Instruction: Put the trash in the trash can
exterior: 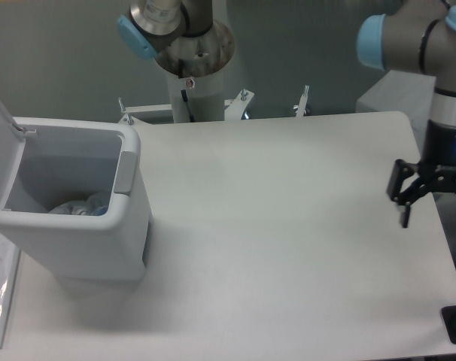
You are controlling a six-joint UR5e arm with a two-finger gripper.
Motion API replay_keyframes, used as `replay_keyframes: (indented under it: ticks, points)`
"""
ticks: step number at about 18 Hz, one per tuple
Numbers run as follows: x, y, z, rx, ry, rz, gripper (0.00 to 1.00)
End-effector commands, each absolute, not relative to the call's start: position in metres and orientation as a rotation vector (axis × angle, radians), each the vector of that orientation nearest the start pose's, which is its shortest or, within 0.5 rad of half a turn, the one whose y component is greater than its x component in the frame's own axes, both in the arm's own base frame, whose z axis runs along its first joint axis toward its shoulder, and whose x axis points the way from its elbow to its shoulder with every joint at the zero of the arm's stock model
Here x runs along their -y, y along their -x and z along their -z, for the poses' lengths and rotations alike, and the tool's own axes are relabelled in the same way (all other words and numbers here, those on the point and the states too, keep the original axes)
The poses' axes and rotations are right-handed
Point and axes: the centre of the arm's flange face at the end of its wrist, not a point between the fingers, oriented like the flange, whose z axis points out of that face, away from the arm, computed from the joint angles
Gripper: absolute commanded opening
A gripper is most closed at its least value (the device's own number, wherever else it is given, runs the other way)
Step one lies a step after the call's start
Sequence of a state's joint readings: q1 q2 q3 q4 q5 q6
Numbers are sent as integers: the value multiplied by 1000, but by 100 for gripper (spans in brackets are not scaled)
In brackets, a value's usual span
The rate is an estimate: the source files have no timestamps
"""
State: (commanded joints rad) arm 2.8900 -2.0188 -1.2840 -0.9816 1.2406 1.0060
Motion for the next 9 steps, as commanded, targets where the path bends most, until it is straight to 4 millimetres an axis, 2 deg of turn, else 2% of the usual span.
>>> replay_keyframes:
  ticks: [3,9]
  points:
    - [-327,638,-434,330,2763,-361,100]
    - [-318,636,-435,128,2966,-315,100]
